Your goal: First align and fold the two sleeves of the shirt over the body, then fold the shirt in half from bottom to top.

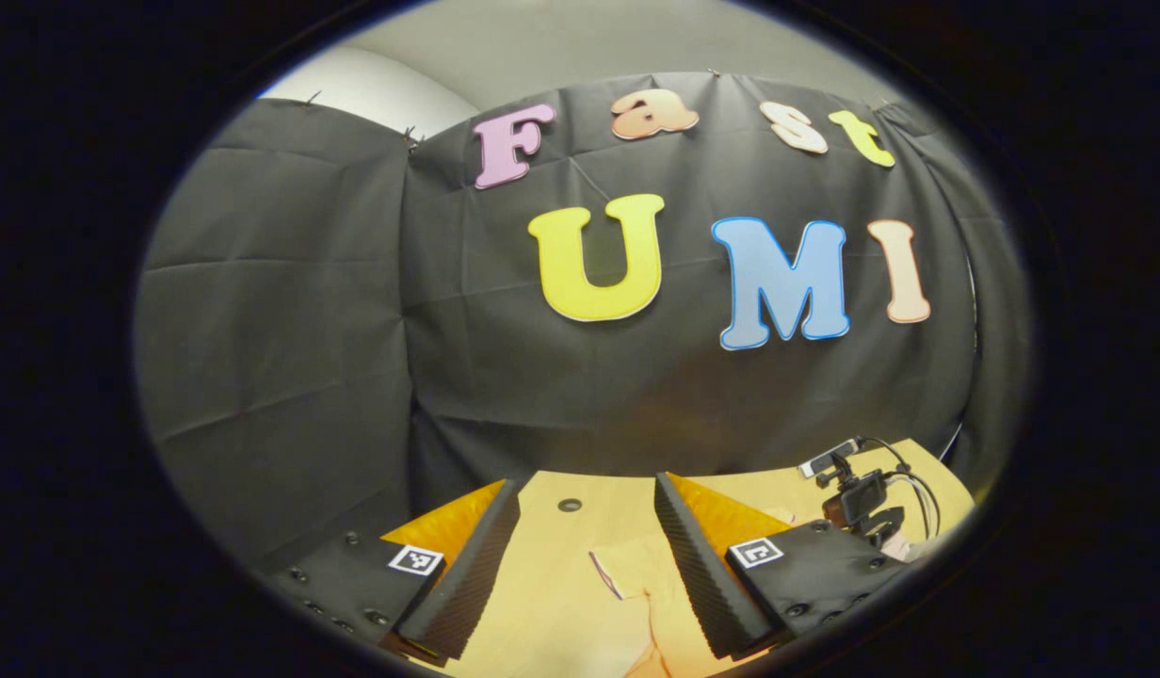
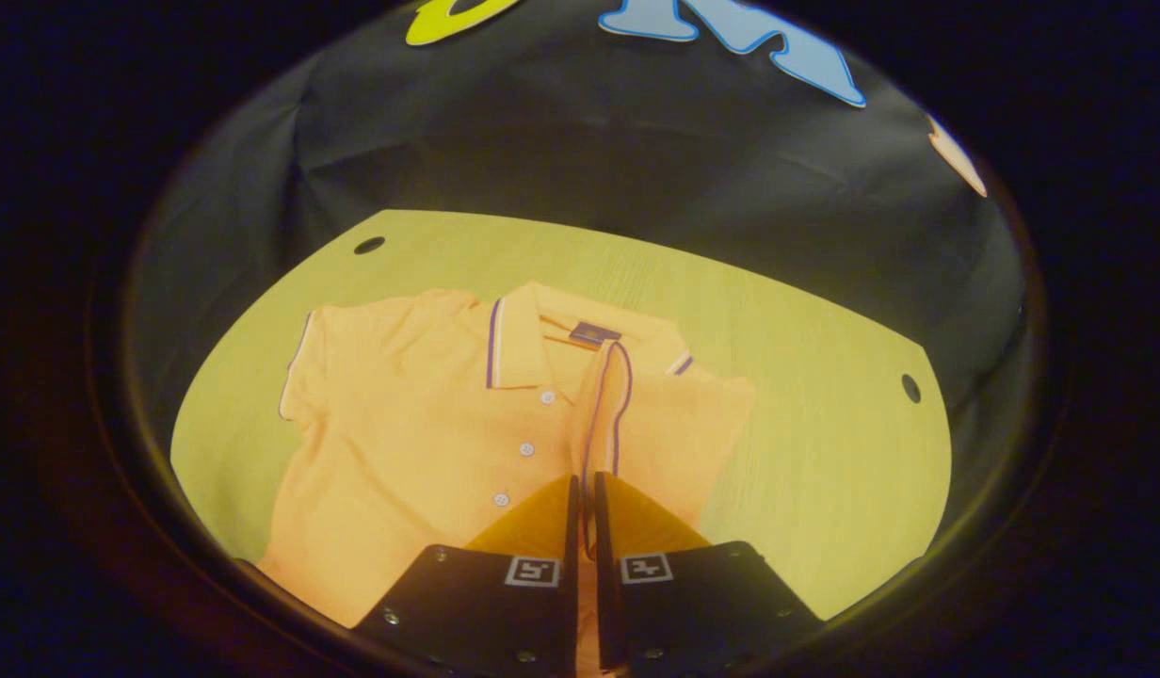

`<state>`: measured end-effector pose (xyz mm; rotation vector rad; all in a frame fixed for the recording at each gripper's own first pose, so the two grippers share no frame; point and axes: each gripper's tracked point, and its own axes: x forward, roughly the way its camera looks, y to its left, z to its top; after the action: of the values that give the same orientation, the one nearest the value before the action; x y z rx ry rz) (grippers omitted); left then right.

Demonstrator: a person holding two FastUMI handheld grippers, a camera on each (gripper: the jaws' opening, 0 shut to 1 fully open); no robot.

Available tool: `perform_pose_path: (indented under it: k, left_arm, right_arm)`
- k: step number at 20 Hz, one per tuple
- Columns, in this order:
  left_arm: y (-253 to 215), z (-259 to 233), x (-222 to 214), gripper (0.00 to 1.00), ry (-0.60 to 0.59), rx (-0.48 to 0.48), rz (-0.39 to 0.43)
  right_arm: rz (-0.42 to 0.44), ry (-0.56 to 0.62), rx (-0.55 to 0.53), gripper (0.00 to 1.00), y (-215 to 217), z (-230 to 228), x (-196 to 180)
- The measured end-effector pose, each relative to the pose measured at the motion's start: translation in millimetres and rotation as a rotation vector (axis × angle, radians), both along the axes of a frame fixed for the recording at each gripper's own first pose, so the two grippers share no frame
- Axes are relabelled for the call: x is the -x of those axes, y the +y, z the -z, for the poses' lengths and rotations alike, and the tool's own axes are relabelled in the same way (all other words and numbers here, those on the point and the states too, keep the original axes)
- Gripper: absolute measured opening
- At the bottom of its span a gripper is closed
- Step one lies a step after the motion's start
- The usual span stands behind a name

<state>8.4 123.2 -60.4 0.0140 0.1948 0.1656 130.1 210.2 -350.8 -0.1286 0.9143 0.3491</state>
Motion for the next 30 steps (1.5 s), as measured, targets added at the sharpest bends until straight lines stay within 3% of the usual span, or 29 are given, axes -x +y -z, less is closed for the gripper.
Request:
perform_pose_path:
  k: [1, 3, 9, 13, 15, 20, 21, 22, 23, 24, 25, 26, 30]
  left_arm:
    - [0.5, 3.2, -0.7, 0.99, 0.008, 0.008, 0.000]
    - [3.8, 10.7, -3.0, 0.99, 0.018, 0.020, -0.002]
    - [0.0, 43.4, -29.4, 0.97, 0.072, 0.005, 0.040]
    - [-12.5, 75.8, -59.3, 0.94, 0.108, 0.007, 0.094]
    - [-17.8, 97.7, -75.0, 0.98, 0.136, 0.013, 0.121]
    - [-31.6, 153.4, -110.7, 0.94, 0.213, 0.014, 0.179]
    - [-33.5, 165.4, -117.0, 0.98, 0.231, 0.020, 0.187]
    - [-34.0, 177.6, -122.4, 0.98, 0.250, 0.028, 0.190]
    - [-34.6, 189.7, -127.9, 0.91, 0.272, 0.041, 0.189]
    - [-33.6, 203.5, -131.4, 0.91, 0.293, 0.055, 0.186]
    - [-33.1, 217.4, -134.0, 0.98, 0.318, 0.066, 0.182]
    - [-31.8, 233.9, -136.4, 0.91, 0.343, 0.071, 0.176]
    - [-22.7, 303.2, -143.1, 0.91, 0.461, 0.053, 0.155]
  right_arm:
    - [0.003, 0.008, -0.003, 0.13, 1.2, 1.5, 0.2]
    - [0.017, -0.002, 0.007, 0.39, -4.1, -2.7, -0.2]
    - [0.072, -0.078, -0.064, 0.39, -15.1, -51.6, -2.0]
    - [0.126, -0.193, -0.172, 0.36, -22.7, -119.3, 2.8]
    - [0.163, -0.250, -0.211, 0.39, -33.4, -151.8, 6.4]
    - [0.245, -0.392, -0.273, 0.39, -66.4, -230.6, 25.8]
    - [0.265, -0.421, -0.285, 0.36, -73.8, -247.3, 31.5]
    - [0.283, -0.449, -0.293, 0.36, -80.3, -261.4, 36.0]
    - [0.299, -0.477, -0.294, 0.39, -87.2, -274.9, 41.0]
    - [0.314, -0.507, -0.288, 0.39, -94.6, -287.6, 46.1]
    - [0.326, -0.536, -0.281, 0.36, -101.3, -300.1, 51.1]
    - [0.336, -0.565, -0.274, 0.39, -107.2, -311.5, 57.1]
    - [0.386, -0.646, -0.252, 0.39, -129.3, -347.5, 85.3]
